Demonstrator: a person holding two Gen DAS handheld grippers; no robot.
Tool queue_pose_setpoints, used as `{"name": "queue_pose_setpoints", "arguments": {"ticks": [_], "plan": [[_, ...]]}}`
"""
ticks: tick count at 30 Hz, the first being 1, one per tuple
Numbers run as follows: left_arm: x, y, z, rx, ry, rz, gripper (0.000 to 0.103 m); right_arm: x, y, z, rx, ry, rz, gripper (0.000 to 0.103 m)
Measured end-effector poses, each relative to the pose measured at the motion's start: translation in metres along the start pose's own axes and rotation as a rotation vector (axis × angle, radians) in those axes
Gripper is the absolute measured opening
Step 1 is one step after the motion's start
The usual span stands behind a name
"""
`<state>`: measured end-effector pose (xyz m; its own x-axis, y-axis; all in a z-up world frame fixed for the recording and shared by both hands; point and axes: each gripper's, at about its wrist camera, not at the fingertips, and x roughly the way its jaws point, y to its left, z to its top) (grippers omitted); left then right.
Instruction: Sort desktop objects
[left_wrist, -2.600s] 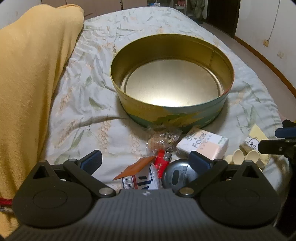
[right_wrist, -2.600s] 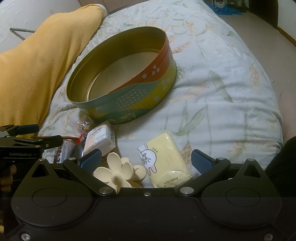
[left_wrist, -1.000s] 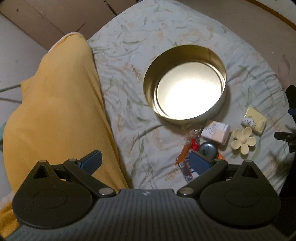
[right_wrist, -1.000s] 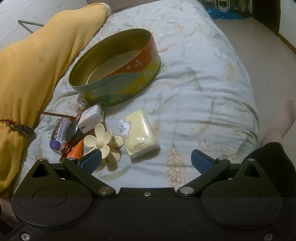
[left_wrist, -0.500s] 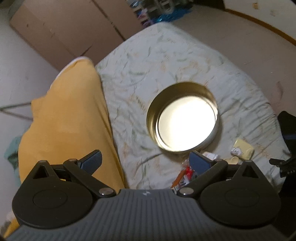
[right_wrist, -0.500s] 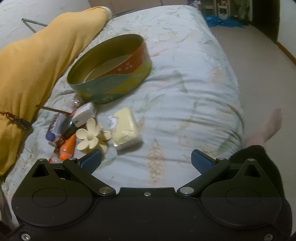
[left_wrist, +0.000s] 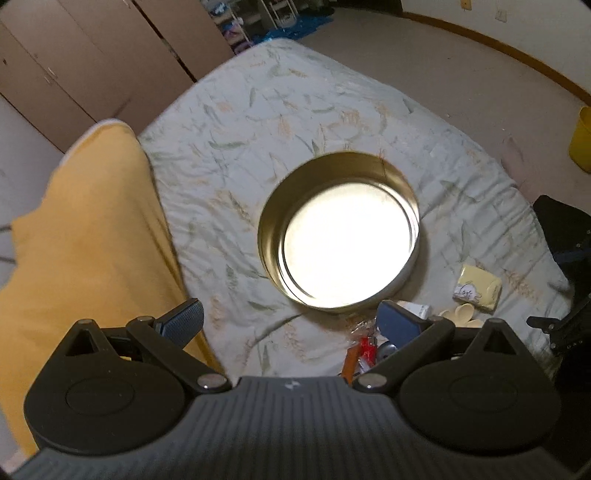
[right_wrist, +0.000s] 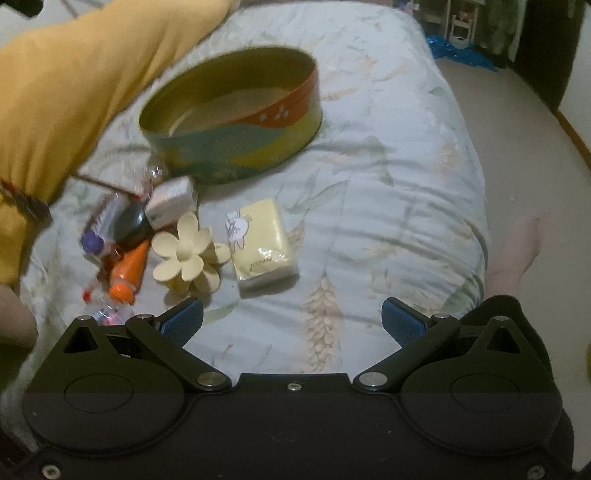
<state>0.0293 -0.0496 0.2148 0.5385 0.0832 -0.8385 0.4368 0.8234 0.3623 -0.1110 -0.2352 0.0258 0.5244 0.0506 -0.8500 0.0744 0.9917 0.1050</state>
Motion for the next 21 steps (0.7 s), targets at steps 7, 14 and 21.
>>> {"name": "queue_pose_setpoints", "arguments": {"ticks": [7, 14, 21], "plan": [[0.064, 0.038, -0.021, -0.026, 0.006, -0.099, 0.103, 0.014, 0.011, 0.012, -0.043, 0.053, -0.042, 0.103], [0.122, 0.047, -0.072, -0.126, 0.018, -0.207, 0.103, 0.014, 0.013, 0.041, 0.036, -0.021, -0.006, 0.103], [0.152, 0.037, -0.122, -0.189, 0.032, -0.254, 0.103, 0.038, 0.061, 0.093, -0.008, -0.039, 0.189, 0.103]]}}
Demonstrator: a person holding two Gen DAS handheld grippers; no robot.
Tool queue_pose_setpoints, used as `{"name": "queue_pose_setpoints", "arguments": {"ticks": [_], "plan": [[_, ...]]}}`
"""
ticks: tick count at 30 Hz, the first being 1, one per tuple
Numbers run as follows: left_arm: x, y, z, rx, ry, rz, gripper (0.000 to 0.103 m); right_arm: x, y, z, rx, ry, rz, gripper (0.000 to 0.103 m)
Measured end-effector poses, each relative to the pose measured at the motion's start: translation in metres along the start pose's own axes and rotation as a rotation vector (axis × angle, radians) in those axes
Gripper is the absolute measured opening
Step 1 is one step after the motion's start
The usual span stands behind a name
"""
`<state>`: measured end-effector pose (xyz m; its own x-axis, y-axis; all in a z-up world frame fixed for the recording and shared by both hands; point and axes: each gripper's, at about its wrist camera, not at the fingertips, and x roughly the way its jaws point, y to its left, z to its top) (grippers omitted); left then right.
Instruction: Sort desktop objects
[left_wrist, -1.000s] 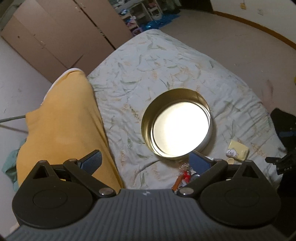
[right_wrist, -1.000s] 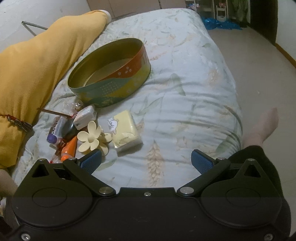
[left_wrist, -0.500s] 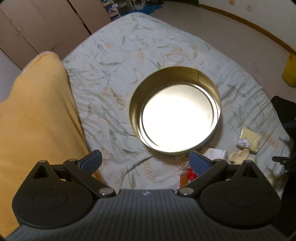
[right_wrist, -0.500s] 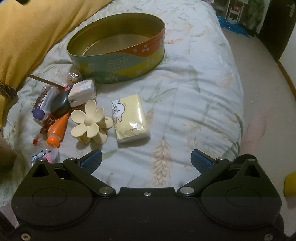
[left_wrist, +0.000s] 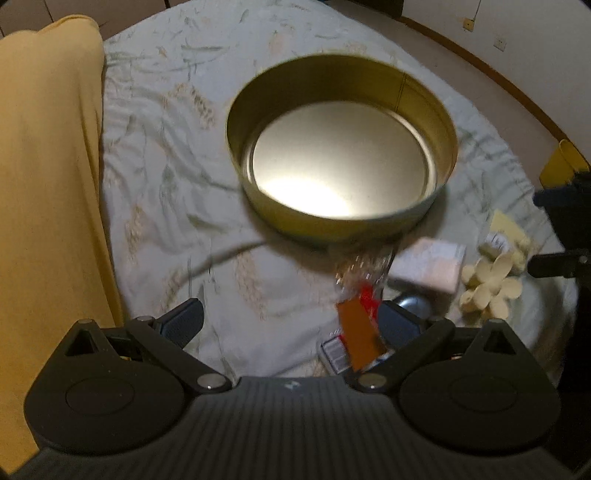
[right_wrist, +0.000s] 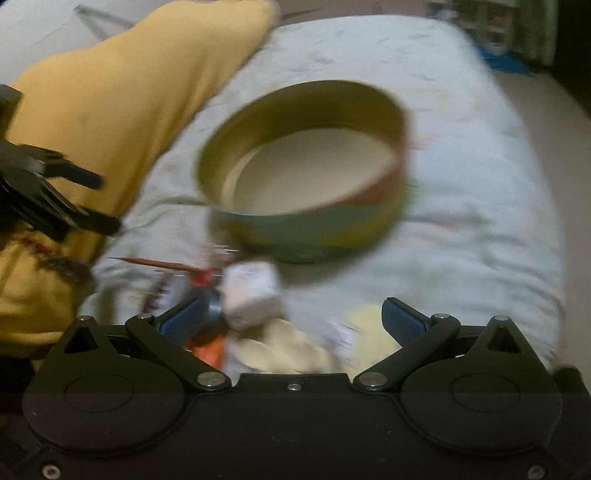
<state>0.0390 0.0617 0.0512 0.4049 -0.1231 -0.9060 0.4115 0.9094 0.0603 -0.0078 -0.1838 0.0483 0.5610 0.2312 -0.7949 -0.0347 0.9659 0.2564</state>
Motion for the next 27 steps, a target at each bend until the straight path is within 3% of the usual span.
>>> {"name": "queue_pose_setpoints", "arguments": {"ticks": [7, 15, 21, 27], "plan": [[0.02, -0.005, -0.019, -0.04, 0.03, -0.042, 0.103, 0.03, 0.037, 0.023, -0.155, 0.03, 0.028, 0.103], [0.011, -0.014, -0.003, -0.104, 0.014, -0.035, 0.103, 0.022, 0.021, 0.005, -0.079, 0.021, 0.021, 0.103], [0.006, -0.026, 0.006, -0.161, 0.016, -0.025, 0.103, 0.005, 0.003, -0.005, -0.026, 0.013, -0.066, 0.103], [0.005, -0.04, 0.003, -0.11, 0.015, -0.029, 0.103, -0.008, -0.011, -0.016, 0.024, 0.014, -0.093, 0.103]]}}
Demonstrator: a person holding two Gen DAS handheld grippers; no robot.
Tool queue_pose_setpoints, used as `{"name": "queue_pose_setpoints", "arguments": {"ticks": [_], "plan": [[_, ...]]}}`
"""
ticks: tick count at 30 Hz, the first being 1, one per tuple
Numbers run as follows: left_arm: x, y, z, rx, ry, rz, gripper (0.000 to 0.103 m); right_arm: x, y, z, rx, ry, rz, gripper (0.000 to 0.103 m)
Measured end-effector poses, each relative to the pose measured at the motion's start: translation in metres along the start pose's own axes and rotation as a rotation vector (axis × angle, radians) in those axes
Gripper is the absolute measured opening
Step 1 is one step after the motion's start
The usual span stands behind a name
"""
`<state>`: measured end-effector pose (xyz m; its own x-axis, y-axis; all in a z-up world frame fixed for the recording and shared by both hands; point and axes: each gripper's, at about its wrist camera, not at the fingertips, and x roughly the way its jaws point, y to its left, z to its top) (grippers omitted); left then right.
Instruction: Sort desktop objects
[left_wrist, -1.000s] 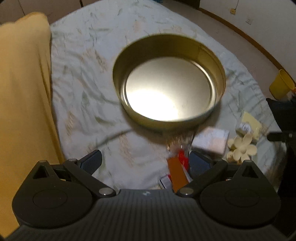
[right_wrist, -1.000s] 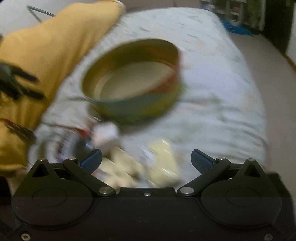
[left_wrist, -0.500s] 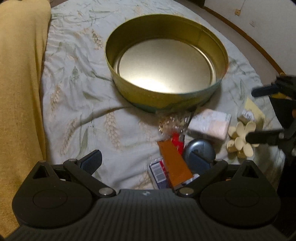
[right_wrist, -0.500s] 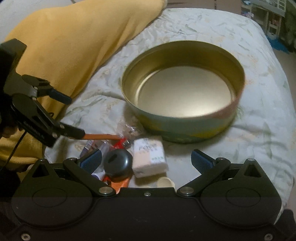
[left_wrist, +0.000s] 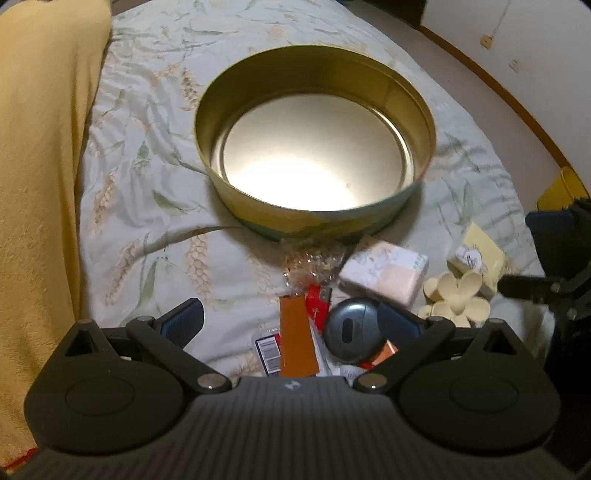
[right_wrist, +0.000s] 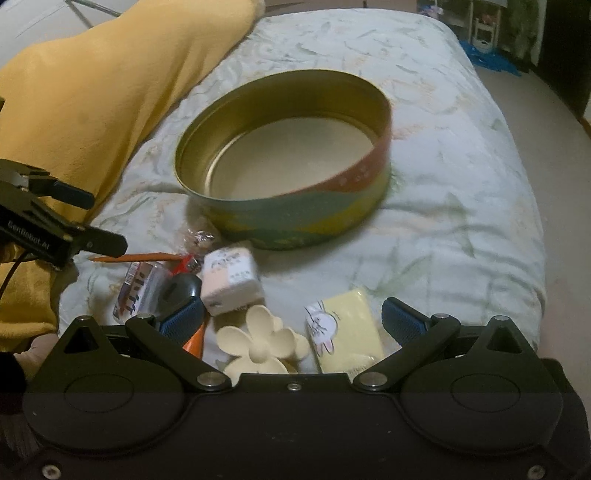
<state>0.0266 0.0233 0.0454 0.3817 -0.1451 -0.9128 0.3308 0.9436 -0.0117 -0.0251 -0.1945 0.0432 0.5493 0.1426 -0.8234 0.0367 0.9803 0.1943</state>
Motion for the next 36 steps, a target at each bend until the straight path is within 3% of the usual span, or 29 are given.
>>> {"name": "queue_pose_setpoints", "arguments": {"ticks": [3, 5, 8, 10, 14, 17, 21, 25, 28, 33, 36], "plan": [[0.006, 0.001, -0.004, 0.032, -0.009, 0.05, 0.103, -0.006, -0.001, -0.002, 0.0, -0.006, 0.001, 0.103], [0.008, 0.005, -0.003, 0.001, -0.007, 0.084, 0.103, -0.014, 0.002, -0.002, -0.005, -0.031, -0.003, 0.103], [0.001, 0.014, 0.007, -0.154, -0.037, 0.088, 0.103, -0.022, 0.005, 0.005, 0.029, -0.073, -0.029, 0.103], [-0.008, 0.017, 0.017, -0.264, -0.077, 0.098, 0.103, -0.022, 0.007, 0.013, 0.093, -0.093, -0.102, 0.103], [-0.023, 0.02, 0.025, -0.381, -0.176, 0.151, 0.103, -0.009, 0.01, 0.028, 0.283, -0.083, -0.214, 0.103], [-0.024, 0.028, 0.023, -0.536, -0.182, 0.155, 0.103, 0.002, 0.008, 0.032, 0.486, -0.088, -0.212, 0.103], [-0.023, 0.033, 0.023, -0.721, -0.166, 0.168, 0.103, 0.005, 0.022, 0.044, 0.725, -0.135, -0.289, 0.103], [-0.026, 0.026, 0.028, -0.728, -0.181, 0.145, 0.103, 0.009, 0.046, 0.056, 0.714, -0.089, -0.372, 0.103], [-0.023, 0.021, 0.025, -0.749, -0.167, 0.149, 0.103, 0.014, 0.054, 0.056, 0.717, -0.042, -0.374, 0.103], [-0.022, 0.021, 0.018, -0.892, -0.133, 0.151, 0.103, 0.021, 0.057, 0.046, 0.838, -0.009, -0.374, 0.103], [-0.026, 0.019, 0.021, -0.88, -0.159, 0.131, 0.103, 0.022, 0.068, 0.049, 0.803, -0.014, -0.354, 0.103]]}}
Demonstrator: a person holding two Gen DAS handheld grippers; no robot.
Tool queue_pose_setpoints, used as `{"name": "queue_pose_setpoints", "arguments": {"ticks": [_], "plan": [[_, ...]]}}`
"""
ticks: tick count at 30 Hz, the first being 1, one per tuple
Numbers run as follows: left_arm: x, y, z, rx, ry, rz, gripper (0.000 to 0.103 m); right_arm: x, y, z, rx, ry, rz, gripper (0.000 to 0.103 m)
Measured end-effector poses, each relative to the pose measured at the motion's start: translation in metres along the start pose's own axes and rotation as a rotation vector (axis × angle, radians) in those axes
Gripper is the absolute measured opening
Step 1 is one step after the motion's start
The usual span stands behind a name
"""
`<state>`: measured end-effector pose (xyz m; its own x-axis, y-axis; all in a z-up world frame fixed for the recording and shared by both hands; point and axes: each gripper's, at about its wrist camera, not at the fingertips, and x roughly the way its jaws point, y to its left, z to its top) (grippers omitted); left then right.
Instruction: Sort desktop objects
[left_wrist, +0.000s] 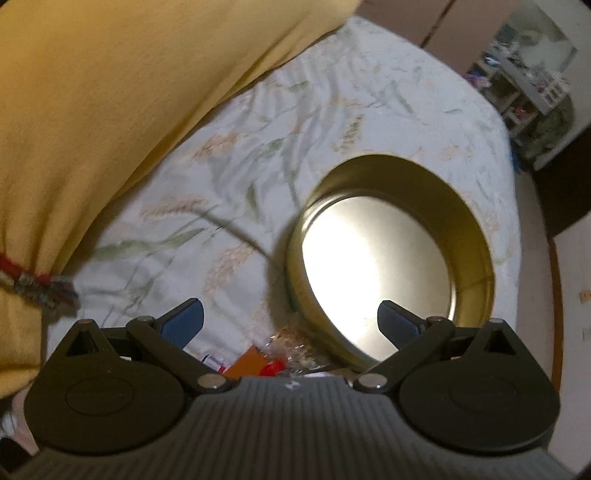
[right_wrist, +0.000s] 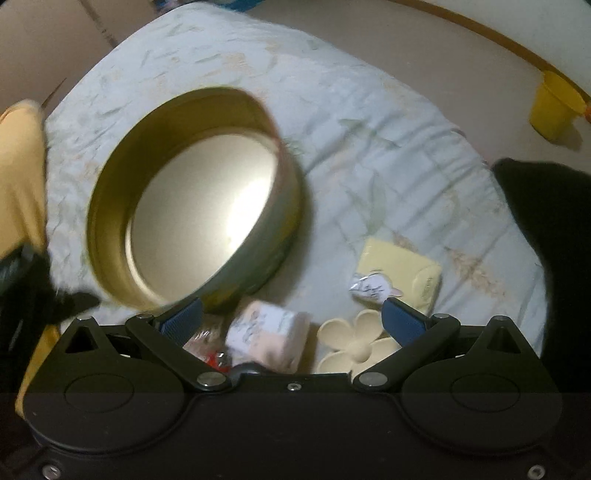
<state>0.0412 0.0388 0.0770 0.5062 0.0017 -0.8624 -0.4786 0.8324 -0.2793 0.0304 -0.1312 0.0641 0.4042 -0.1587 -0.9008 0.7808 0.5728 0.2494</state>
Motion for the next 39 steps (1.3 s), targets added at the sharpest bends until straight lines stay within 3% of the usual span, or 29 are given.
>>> {"name": "queue_pose_setpoints", "arguments": {"ticks": [2, 6, 10, 14, 18, 20, 23, 25, 30, 32, 34, 37, 39], "plan": [[0.0, 0.002, 0.002, -0.027, 0.008, -0.022, 0.103, -0.005, 0.006, 0.0, -0.041, -0.022, 0.016, 0.103], [0.01, 0.01, 0.008, -0.113, 0.069, -0.042, 0.103, -0.014, 0.006, 0.0, 0.0, -0.008, 0.128, 0.103], [0.016, 0.01, 0.008, -0.087, 0.098, -0.066, 0.103, -0.013, 0.015, -0.003, -0.04, 0.071, 0.211, 0.103], [0.022, 0.012, 0.004, -0.111, 0.123, -0.052, 0.103, 0.008, 0.006, -0.003, 0.046, 0.219, 0.29, 0.103], [0.02, 0.004, 0.004, -0.058, 0.093, -0.092, 0.103, 0.023, -0.011, -0.015, 0.198, 0.299, 0.373, 0.103], [0.016, 0.002, 0.004, -0.066, 0.056, -0.102, 0.103, 0.031, -0.015, -0.017, 0.248, 0.341, 0.439, 0.103], [0.014, 0.003, 0.003, -0.116, 0.025, -0.118, 0.103, 0.042, -0.02, -0.018, 0.296, 0.399, 0.446, 0.103], [0.017, 0.005, 0.001, -0.145, 0.037, -0.146, 0.103, 0.046, -0.025, -0.019, 0.331, 0.413, 0.426, 0.103], [0.034, 0.001, 0.001, -0.207, 0.152, -0.218, 0.103, 0.044, -0.032, -0.011, 0.366, 0.374, 0.367, 0.103], [0.033, -0.002, 0.001, -0.194, 0.145, -0.187, 0.103, 0.032, -0.029, -0.004, 0.328, 0.294, 0.262, 0.103], [0.029, -0.003, 0.001, -0.181, 0.127, -0.212, 0.103, 0.023, -0.02, 0.002, 0.218, 0.217, 0.168, 0.103], [0.025, -0.003, 0.011, -0.031, 0.089, -0.242, 0.103, 0.025, -0.021, 0.012, 0.036, 0.099, 0.046, 0.103], [0.025, 0.002, 0.018, 0.124, -0.009, -0.178, 0.103, 0.034, -0.036, 0.022, -0.024, 0.02, -0.039, 0.103]]}}
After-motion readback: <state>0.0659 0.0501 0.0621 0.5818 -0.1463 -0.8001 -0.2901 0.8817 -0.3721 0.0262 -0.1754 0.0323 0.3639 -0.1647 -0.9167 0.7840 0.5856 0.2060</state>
